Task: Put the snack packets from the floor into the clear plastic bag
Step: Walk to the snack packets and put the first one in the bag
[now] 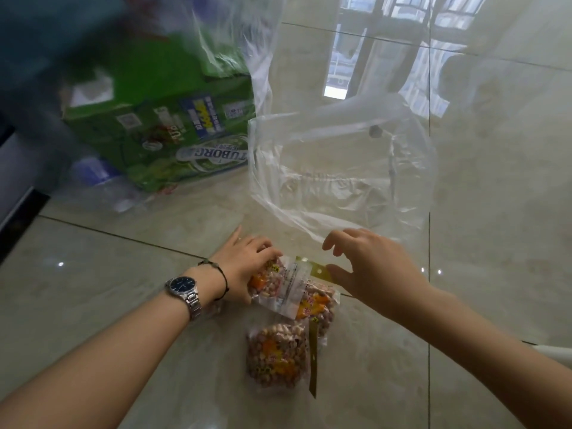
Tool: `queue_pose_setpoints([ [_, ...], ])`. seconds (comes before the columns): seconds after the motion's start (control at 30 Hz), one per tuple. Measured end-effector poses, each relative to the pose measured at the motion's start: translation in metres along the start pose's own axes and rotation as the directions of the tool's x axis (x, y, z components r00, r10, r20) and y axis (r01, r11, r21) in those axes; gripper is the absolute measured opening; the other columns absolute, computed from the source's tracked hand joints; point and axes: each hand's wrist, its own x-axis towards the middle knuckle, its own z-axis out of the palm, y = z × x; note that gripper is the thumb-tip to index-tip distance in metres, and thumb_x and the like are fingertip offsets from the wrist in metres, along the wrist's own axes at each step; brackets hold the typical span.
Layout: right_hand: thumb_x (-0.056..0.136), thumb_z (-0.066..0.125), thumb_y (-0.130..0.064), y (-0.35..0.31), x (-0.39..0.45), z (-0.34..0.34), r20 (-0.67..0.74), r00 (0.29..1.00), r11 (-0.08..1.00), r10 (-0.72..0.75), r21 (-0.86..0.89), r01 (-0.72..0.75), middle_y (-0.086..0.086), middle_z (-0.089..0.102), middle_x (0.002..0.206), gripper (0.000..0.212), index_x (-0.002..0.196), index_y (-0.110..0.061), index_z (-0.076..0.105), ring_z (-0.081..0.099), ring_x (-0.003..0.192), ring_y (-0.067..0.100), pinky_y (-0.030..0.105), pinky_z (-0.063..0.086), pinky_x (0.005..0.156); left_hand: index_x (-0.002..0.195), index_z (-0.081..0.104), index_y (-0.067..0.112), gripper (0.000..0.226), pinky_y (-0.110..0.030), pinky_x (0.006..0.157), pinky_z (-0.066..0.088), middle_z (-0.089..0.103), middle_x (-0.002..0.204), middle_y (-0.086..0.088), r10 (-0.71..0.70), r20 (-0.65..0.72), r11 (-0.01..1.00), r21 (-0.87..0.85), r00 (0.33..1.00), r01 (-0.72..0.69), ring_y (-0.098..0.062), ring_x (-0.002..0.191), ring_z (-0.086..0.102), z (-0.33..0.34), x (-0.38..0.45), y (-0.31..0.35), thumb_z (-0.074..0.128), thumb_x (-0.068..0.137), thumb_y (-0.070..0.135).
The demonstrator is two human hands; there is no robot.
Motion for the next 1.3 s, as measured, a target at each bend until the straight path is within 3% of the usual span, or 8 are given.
queue_pose_setpoints([
  [0.13,0.087,0.056,-0.032,0.002,-0.002,-0.004,-0.001,1.000,1.000,0.016,0.008,-0.016,-0.007,0.063,0.109,0.029,0.114,-0.025,0.053,0.058,0.091,0.011,0.025,0.053,0.076,0.136,0.026,0.033,0.096,-0.042,0.116,-0.005,0.035,0.138,0.003,-0.003,-0.070,0.997,-0.073,0.998,-0.002,-0.018,0.129,0.033,-0.004,-0.010,-0.006,0.075,0.056,0.052],
  [0.27,0.087,0.057,-0.031,0.008,-0.004,-0.013,-0.023,0.999,0.999,0.029,0.015,-0.029,-0.006,0.063,0.109,0.028,0.114,-0.025,0.055,0.059,0.091,0.011,0.021,0.050,0.076,0.135,0.029,0.035,0.093,-0.032,0.109,0.029,0.036,0.131,0.005,-0.011,-0.153,0.985,-0.171,0.988,-0.015,-0.014,0.119,0.037,-0.011,-0.027,-0.002,0.071,0.055,0.057],
  [0.4,0.085,0.059,-0.030,0.018,-0.006,-0.026,-0.128,0.991,1.000,0.025,0.001,-0.025,-0.001,0.064,0.108,0.027,0.110,-0.022,0.057,0.060,0.091,0.014,0.025,0.052,0.080,0.134,0.032,0.037,0.093,-0.022,0.095,0.034,0.039,0.126,0.008,0.020,-0.265,0.971,-0.224,0.964,-0.082,-0.009,0.111,0.040,-0.024,-0.052,0.008,0.067,0.053,0.066],
  [0.57,0.078,0.067,-0.028,0.034,-0.002,-0.039,-0.302,0.950,0.994,0.075,-0.056,-0.096,0.010,0.059,0.119,0.031,0.106,-0.016,0.061,0.054,0.109,0.027,0.044,0.052,0.088,0.133,0.035,0.038,0.091,-0.018,0.090,0.035,0.040,0.123,0.010,0.018,-0.387,0.965,-0.236,0.922,-0.118,-0.005,0.107,0.041,-0.046,-0.070,0.021,0.069,0.054,0.067],
  [0.67,0.073,0.073,-0.027,0.046,0.002,-0.044,-0.374,0.920,0.982,0.117,-0.097,-0.164,0.017,0.048,0.134,0.036,0.106,-0.014,0.063,0.041,0.125,0.036,0.053,0.042,0.100,0.132,0.037,0.036,0.091,-0.020,0.091,0.037,0.041,0.123,0.012,-0.003,-0.453,0.963,-0.242,0.892,-0.120,-0.003,0.107,0.040,-0.062,-0.070,0.023,0.067,0.053,0.070],
  [0.83,0.074,0.073,-0.028,0.067,0.009,-0.047,-0.383,0.905,0.967,0.185,-0.095,-0.238,0.018,0.027,0.150,0.043,0.115,-0.019,0.059,0.019,0.139,0.038,0.054,0.024,0.112,0.131,0.039,0.036,0.091,-0.030,0.092,0.047,0.042,0.122,0.010,-0.051,-0.497,0.953,-0.284,0.867,-0.106,-0.008,0.109,0.043,-0.086,-0.061,0.028,0.065,0.052,0.073],
  [1.0,0.078,0.070,-0.027,0.080,0.017,-0.051,-0.350,0.889,0.948,0.294,-0.008,-0.317,0.017,0.026,0.151,0.051,0.125,-0.022,0.053,0.022,0.138,0.037,0.056,0.029,0.110,0.129,0.040,0.035,0.088,-0.024,0.090,0.043,0.042,0.119,0.009,-0.060,-0.530,0.953,-0.282,0.846,-0.109,-0.007,0.106,0.040,-0.108,-0.039,0.033,0.070,0.053,0.067],
  [1.3,0.079,0.069,-0.022,0.102,0.025,-0.051,-0.289,0.867,0.913,0.407,0.162,-0.375,0.011,0.032,0.148,0.068,0.139,-0.017,0.035,0.038,0.131,0.031,0.045,0.042,0.100,0.128,0.039,0.034,0.091,-0.037,0.088,0.050,0.044,0.122,0.004,-0.150,-0.520,0.971,-0.236,0.841,0.027,-0.014,0.107,0.044,-0.144,0.015,0.040,0.061,0.049,0.073],
])
